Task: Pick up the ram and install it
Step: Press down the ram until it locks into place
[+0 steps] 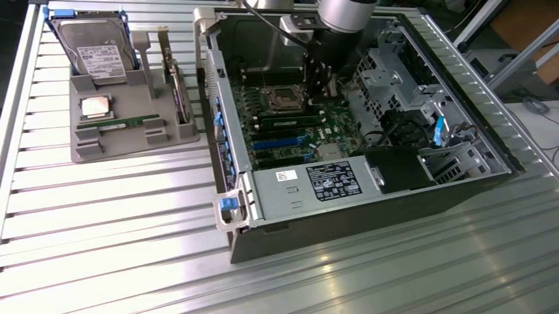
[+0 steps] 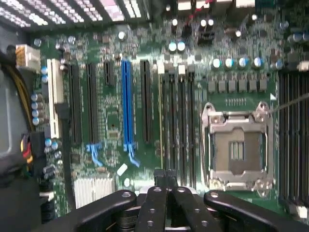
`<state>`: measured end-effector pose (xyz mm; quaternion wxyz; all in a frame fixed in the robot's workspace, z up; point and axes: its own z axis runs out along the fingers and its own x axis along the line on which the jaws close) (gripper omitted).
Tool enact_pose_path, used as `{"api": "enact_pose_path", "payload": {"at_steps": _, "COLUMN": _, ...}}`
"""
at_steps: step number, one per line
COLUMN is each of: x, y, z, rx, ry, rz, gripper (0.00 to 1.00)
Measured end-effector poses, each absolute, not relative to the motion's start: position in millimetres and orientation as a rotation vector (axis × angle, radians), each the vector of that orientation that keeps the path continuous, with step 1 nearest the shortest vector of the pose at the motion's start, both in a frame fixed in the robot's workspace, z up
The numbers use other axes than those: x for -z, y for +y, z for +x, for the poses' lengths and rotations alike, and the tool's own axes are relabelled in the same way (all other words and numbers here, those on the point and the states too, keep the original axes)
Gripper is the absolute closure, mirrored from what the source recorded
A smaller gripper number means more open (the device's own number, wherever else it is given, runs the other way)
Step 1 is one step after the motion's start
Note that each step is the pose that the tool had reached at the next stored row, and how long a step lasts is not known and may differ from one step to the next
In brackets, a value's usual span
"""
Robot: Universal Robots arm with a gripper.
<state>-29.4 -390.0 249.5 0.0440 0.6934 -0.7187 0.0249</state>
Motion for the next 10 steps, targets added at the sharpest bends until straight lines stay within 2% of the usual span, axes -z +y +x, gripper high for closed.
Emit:
{"api": "enact_pose_path", "payload": {"at_steps": 5, "x": -235.8, "y": -390.0, "z": -77.9, "rx": -0.076, "ry": -2.197, "rz": 2.120, "gripper": 0.89}}
{"api": "enact_pose_path", "payload": {"at_steps": 10, "x": -233.1, "y": -390.0, "z": -86.0, "rx": -0.076, "ry": -2.197, "rz": 2.120, "gripper": 0.89}}
